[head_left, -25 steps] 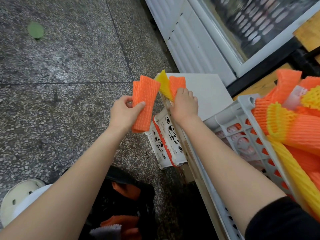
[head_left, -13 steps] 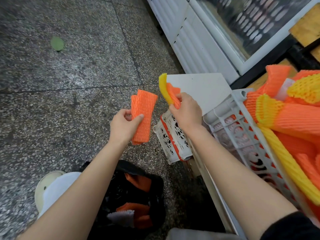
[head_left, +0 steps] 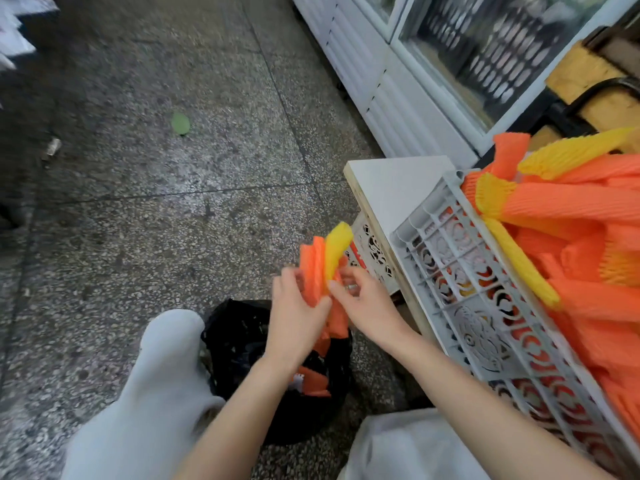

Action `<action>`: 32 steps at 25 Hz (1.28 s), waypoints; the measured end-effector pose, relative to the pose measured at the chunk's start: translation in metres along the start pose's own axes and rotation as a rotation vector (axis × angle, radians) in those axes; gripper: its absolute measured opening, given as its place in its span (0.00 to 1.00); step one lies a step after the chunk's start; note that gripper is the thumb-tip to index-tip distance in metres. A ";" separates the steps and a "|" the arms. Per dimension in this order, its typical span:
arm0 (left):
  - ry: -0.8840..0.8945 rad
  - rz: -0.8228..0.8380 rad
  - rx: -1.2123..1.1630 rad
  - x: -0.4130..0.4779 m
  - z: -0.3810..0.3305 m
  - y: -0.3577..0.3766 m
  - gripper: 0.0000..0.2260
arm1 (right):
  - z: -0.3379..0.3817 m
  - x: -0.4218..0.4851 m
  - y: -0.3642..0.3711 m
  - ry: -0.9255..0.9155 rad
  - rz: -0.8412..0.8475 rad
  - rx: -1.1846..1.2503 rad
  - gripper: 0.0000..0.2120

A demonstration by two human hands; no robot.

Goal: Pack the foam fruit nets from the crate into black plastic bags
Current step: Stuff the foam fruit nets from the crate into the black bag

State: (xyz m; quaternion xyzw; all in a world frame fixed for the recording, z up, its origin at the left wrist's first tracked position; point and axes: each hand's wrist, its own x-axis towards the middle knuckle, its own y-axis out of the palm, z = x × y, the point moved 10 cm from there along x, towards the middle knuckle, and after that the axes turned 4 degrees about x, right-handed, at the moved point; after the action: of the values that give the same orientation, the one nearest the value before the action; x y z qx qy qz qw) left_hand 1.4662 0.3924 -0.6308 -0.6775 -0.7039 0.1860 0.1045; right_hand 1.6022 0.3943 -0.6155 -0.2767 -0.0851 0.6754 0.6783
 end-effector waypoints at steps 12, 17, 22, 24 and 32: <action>0.150 0.200 0.257 -0.014 0.057 0.032 0.14 | -0.094 -0.037 -0.034 0.290 -0.170 0.127 0.19; -0.284 0.013 0.640 0.021 0.189 -0.037 0.22 | -0.122 -0.016 0.010 0.223 -0.105 -0.078 0.25; -0.815 -0.035 0.292 0.022 0.286 -0.049 0.38 | -0.149 -0.005 0.078 0.189 0.094 -0.241 0.21; -0.906 0.011 0.102 0.020 0.298 -0.033 0.33 | -0.164 -0.014 0.104 0.190 0.226 -0.379 0.22; -0.277 0.076 0.283 0.032 0.140 0.006 0.06 | -0.172 -0.023 0.092 0.267 0.242 -0.683 0.22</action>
State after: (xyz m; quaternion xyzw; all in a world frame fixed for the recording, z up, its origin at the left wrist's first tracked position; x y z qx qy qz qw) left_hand 1.4141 0.4076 -0.7637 -0.6501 -0.6522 0.3784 0.0936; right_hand 1.6052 0.3212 -0.7977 -0.5800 -0.1830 0.6414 0.4677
